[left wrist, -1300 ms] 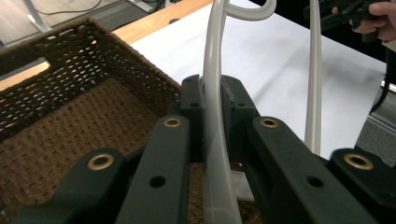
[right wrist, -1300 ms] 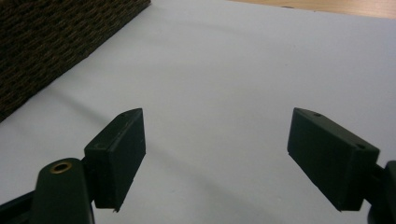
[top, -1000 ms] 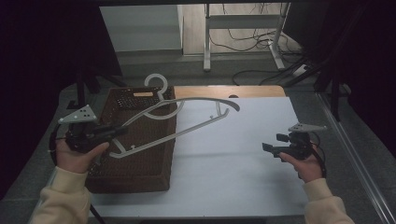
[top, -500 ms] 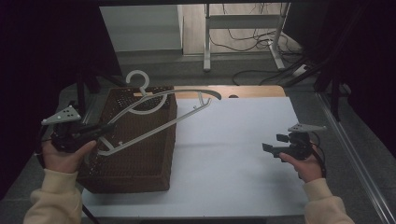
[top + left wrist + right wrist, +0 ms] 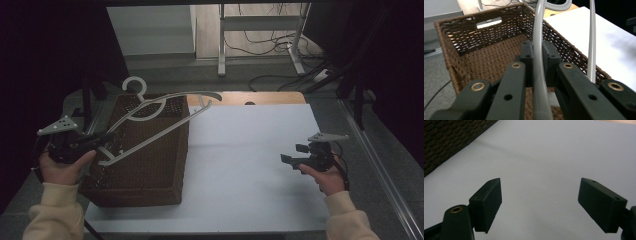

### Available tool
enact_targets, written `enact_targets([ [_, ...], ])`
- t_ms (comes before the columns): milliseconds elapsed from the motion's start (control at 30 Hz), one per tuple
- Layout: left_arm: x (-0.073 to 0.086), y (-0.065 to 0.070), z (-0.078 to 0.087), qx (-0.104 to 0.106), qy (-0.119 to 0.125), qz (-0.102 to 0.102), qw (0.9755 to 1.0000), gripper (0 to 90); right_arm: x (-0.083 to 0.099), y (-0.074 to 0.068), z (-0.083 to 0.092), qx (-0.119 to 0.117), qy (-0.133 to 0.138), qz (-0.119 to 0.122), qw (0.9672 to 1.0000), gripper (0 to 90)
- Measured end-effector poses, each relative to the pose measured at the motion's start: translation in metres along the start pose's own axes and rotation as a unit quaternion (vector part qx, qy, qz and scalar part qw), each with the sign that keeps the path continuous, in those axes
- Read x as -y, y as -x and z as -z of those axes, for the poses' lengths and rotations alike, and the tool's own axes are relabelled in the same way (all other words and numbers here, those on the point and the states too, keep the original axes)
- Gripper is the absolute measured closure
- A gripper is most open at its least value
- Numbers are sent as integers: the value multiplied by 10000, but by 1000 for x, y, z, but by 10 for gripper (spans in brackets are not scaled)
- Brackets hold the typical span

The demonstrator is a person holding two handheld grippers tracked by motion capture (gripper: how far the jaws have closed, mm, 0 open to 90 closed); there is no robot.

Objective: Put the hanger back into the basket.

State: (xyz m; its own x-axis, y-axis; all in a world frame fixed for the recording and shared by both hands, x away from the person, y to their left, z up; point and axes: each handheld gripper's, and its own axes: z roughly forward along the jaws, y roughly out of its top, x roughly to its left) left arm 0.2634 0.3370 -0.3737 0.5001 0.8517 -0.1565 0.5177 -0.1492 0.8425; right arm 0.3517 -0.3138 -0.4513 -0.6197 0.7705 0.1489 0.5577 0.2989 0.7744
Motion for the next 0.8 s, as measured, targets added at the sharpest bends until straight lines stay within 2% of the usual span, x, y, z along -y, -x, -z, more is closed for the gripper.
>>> enact_targets([
  [400,11,-15,5,-226,41,189,9996,814,0,0,-1,-9,-45,25,10000,193],
  [800,26,-33,5,-466,77,482,9977,814,0,-1,-2,-5,-69,14,10000,193],
])
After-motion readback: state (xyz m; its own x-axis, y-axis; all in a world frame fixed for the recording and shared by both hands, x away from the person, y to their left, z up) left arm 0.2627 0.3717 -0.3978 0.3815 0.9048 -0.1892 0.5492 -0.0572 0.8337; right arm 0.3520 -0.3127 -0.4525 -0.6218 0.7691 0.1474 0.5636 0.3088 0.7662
